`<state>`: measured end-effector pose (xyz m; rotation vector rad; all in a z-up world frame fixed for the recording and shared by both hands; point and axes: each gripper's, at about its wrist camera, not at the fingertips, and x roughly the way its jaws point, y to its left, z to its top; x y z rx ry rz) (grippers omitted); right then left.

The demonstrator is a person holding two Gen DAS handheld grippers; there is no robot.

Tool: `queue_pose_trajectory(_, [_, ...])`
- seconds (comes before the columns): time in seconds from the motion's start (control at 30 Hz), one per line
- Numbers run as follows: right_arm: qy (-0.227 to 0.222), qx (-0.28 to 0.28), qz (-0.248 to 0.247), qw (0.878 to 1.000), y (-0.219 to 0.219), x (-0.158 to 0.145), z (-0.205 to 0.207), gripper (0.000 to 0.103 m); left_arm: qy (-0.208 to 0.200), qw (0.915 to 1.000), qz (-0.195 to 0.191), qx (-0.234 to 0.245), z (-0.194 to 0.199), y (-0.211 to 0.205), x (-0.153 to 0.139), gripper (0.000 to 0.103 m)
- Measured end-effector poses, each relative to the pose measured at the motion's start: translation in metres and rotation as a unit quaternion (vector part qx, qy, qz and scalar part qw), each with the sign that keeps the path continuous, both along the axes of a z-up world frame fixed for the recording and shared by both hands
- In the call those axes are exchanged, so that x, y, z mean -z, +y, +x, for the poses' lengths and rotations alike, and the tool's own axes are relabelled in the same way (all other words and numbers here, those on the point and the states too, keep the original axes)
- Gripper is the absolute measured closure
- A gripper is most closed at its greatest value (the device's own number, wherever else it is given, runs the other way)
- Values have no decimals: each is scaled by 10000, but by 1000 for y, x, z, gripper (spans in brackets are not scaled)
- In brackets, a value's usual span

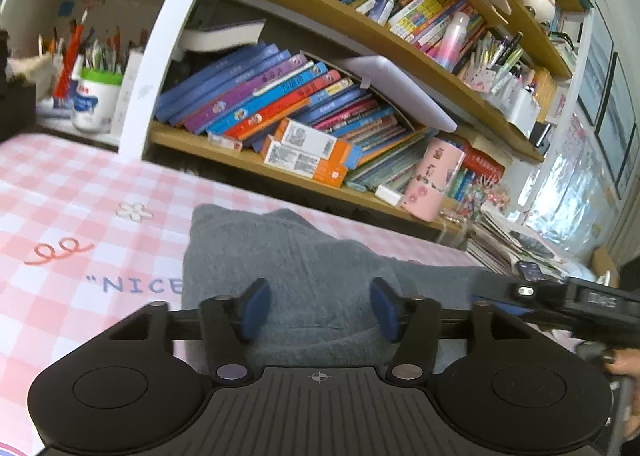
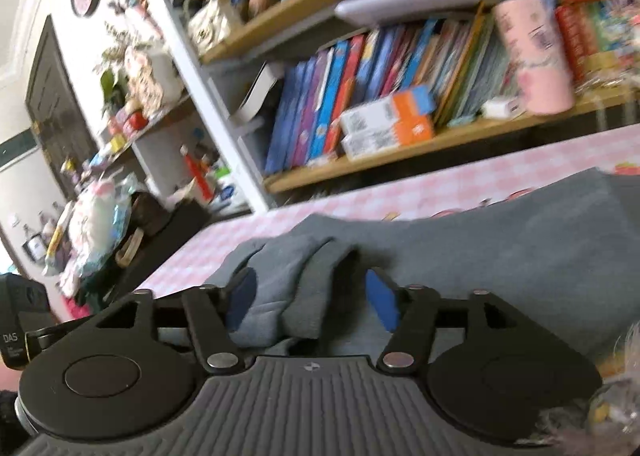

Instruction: Fold clothes

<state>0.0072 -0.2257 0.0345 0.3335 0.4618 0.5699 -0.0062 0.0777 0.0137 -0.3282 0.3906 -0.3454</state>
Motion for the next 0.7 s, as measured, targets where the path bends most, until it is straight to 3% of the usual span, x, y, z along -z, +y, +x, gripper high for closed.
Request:
queue_pose_trajectory(0.07, [-13,176,-55,9998,-12,-1,-6,34,-69,9999,13,-101,-2,1,-2,23])
queue_pose_trajectory(0.47, [279,818,-548,9948,-52,8,-27,24,-200,9994,51,-266,-7,4,-6,7])
queue_pose_trajectory(0.7, [532,1373,-586,9874,-75,10,-26,10,-258,9989,223,-315,-11,0,-7,0])
